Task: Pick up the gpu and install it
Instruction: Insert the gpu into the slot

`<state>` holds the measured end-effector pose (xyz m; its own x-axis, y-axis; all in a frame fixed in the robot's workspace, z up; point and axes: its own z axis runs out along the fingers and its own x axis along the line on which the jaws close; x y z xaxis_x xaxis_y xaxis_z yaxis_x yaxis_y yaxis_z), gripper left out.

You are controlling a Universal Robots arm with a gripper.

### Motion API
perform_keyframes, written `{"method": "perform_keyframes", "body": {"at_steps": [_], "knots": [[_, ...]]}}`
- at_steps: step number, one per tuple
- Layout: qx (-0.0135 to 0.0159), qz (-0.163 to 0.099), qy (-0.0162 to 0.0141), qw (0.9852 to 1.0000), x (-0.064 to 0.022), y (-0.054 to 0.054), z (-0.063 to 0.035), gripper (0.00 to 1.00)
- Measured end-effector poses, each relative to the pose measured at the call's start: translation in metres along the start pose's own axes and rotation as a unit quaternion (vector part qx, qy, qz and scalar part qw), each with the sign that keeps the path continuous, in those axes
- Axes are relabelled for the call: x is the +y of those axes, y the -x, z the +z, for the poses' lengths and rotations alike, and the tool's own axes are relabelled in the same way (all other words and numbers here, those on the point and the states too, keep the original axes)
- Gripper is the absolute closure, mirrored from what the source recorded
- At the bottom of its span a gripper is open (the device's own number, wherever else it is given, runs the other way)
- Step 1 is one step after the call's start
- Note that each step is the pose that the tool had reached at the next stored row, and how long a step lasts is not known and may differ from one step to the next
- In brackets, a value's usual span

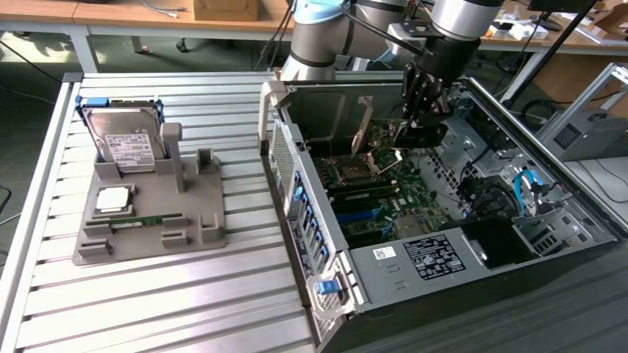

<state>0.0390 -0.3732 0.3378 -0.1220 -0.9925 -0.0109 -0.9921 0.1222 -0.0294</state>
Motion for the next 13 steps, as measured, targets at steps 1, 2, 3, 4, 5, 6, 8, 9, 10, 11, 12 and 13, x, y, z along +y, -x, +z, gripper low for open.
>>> {"method": "perform_keyframes", "body": {"at_steps": [1, 2, 3, 4, 5, 6, 8, 9, 10, 11, 12, 13], "knots": [[-0.0001, -0.001, 0.0000, 1.0000, 0.0000, 0.0000, 0.0000, 0.73], [-0.0001, -0.003, 0.0000, 1.0000, 0.0000, 0.0000, 0.0000, 0.73], [-0.0001, -0.004, 0.0000, 1.0000, 0.0000, 0.0000, 0.0000, 0.73], [-0.0001, -0.005, 0.0001, 1.0000, 0.0000, 0.0000, 0.0000, 0.73], [-0.0002, -0.007, 0.0001, 1.0000, 0.0000, 0.0000, 0.0000, 0.73], [-0.0002, -0.008, 0.0001, 1.0000, 0.0000, 0.0000, 0.0000, 0.73], [-0.0003, -0.012, 0.0001, 0.9999, 0.0000, 0.0000, 0.0000, 0.73], [-0.0004, -0.013, 0.0002, 0.9999, 0.0000, 0.0000, 0.0000, 0.73], [-0.0004, -0.014, 0.0002, 0.9999, 0.0000, 0.0000, 0.0000, 0.73], [-0.0005, -0.018, 0.0002, 0.9998, 0.0000, 0.0000, 0.0000, 0.73], [-0.0005, -0.019, 0.0002, 0.9998, 0.0000, 0.0000, 0.0000, 0.73], [-0.0006, -0.021, 0.0002, 0.9998, 0.0000, 0.0000, 0.0000, 0.73]]}}
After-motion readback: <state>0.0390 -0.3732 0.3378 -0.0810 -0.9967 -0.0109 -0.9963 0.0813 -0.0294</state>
